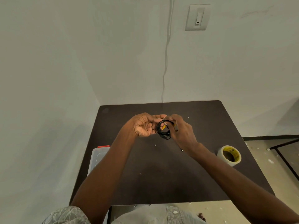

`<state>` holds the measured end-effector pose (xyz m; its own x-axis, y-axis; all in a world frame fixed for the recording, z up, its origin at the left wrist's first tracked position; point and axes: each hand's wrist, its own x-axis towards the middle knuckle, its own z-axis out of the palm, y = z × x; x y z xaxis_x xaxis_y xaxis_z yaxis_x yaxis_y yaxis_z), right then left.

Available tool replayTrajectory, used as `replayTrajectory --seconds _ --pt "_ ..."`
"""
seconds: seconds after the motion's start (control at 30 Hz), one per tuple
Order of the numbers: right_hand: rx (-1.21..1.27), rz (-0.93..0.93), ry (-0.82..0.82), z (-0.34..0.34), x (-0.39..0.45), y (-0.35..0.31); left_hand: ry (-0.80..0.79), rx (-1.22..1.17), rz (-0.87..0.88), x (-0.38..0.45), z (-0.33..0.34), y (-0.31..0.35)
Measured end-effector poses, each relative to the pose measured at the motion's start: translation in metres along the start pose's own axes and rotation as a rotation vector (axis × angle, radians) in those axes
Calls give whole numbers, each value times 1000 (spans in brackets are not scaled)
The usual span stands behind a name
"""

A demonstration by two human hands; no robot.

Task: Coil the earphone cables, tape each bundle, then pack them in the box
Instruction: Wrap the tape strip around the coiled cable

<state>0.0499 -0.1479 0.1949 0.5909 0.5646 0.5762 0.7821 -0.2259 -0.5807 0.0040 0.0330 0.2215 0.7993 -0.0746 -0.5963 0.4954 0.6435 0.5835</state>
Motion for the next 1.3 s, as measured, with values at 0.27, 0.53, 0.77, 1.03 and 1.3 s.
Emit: replayTrajectory --seconds 0.27,0.53,0.77,1.03,1.3 --pt "-43 -40 6 1 -7 5 -37 45 -4 2 0 -2" --pt "-122 -202 53 2 -9 9 -8 156 79 1 5 -4" --pt "-106 -136 28 0 -5 14 -48 149 273 -4 4 -9" --pt "-108 -160 34 0 -6 26 22 229 439 -5 9 -6" --pt "-66 -117 45 -3 1 24 74 266 458 0 10 -11"
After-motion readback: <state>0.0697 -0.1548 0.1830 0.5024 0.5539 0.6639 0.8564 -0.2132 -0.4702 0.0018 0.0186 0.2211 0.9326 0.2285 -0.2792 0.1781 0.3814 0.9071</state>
